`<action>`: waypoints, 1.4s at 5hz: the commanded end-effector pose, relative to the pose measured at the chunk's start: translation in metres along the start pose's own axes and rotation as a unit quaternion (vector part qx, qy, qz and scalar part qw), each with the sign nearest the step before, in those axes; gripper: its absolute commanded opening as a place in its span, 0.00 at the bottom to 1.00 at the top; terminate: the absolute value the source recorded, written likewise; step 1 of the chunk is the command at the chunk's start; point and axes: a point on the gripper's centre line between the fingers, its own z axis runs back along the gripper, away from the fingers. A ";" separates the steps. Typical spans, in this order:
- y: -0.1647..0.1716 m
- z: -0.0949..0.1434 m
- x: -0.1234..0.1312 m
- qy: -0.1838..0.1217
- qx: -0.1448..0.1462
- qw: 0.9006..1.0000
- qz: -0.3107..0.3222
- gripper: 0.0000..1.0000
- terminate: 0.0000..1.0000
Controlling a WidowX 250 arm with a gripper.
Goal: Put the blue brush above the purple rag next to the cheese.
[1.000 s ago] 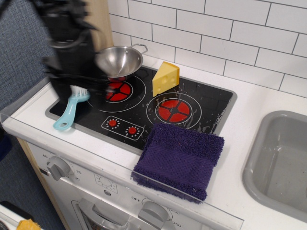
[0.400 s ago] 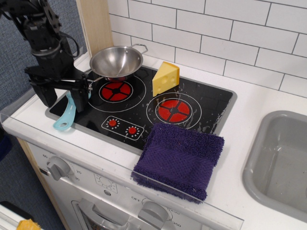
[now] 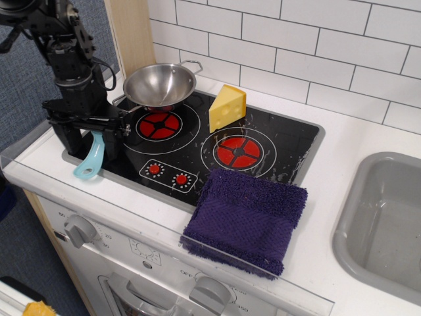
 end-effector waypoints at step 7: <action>-0.185 0.073 0.027 -0.050 -0.035 0.994 -0.095 0.00 0.00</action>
